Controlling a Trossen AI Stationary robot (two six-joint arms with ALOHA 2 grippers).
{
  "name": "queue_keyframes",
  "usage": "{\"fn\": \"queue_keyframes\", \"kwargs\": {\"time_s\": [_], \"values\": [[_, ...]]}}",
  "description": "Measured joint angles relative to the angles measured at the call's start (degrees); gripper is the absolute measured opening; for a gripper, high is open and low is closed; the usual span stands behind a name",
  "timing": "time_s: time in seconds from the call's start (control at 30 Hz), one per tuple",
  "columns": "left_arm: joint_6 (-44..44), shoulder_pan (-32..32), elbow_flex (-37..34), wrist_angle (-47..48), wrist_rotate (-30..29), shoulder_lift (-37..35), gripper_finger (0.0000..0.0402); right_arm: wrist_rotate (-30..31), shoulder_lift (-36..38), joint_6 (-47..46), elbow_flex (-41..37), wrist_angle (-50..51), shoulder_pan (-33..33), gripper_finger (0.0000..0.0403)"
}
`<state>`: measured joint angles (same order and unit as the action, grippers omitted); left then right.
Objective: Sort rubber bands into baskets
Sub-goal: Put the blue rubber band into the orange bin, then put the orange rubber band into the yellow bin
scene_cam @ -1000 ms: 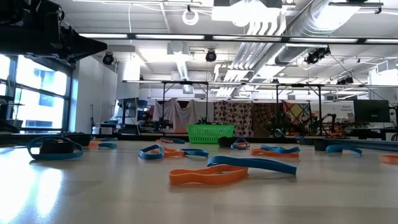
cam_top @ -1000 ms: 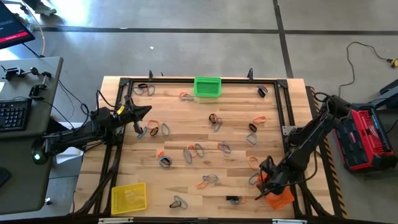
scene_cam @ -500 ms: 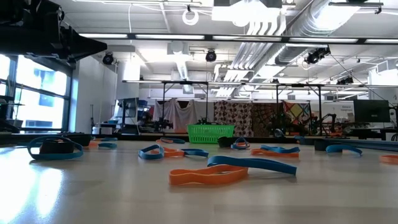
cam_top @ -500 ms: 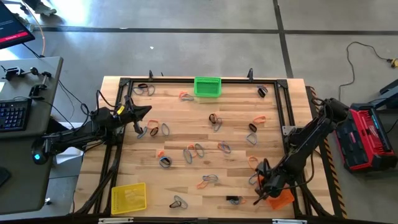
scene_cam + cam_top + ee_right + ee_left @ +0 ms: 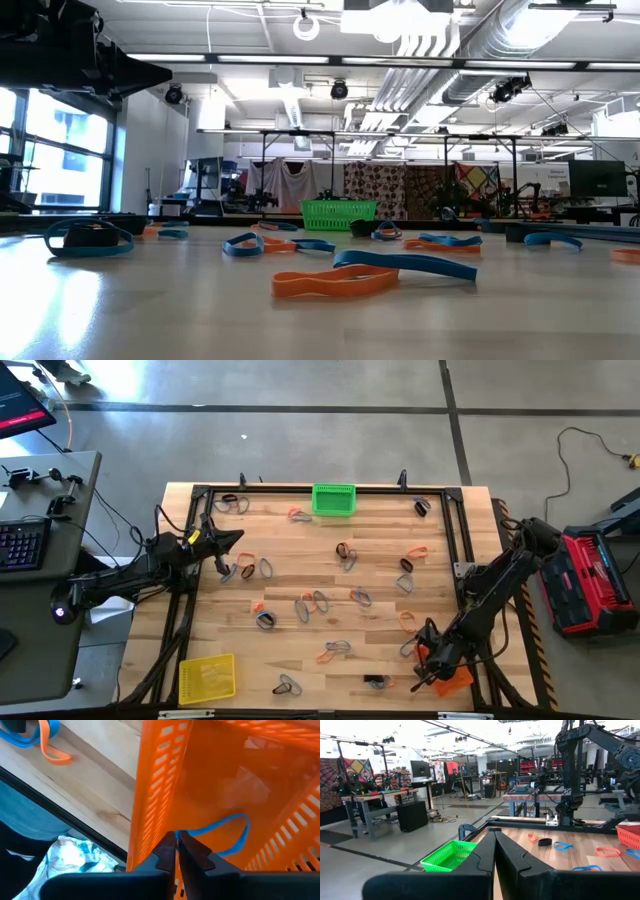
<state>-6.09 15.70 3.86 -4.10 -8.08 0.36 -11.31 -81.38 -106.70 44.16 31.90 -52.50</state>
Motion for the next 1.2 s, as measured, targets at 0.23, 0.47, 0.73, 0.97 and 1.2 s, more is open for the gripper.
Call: {"fn": "queue_keyframes", "kwargs": {"time_s": [0.23,0.47,0.73,0.97,1.2], "values": [[0.02,-0.02,0.0,0.0,-0.02,0.0,0.0,-2.93,0.07,-1.31,0.02,-0.05,1.23,0.0095],[0.04,-0.01,0.0,-0.02,-0.02,0.0,0.0,-4.15,0.71,0.5,3.25,4.69,1.65,0.0122],[-0.02,0.0,0.0,-0.02,-0.02,0.0,0.0,4.28,0.82,11.71,16.93,27.04,4.58,0.0076],[-0.04,-0.02,0.0,-0.02,-0.02,0.0,0.0,6.8,0.82,27.56,18.19,29.86,14.11,0.0009],[0.02,0.0,0.0,-0.02,-0.02,0.0,0.0,11.92,0.8,48.55,14.79,27.16,26.58,0.0001]]}}
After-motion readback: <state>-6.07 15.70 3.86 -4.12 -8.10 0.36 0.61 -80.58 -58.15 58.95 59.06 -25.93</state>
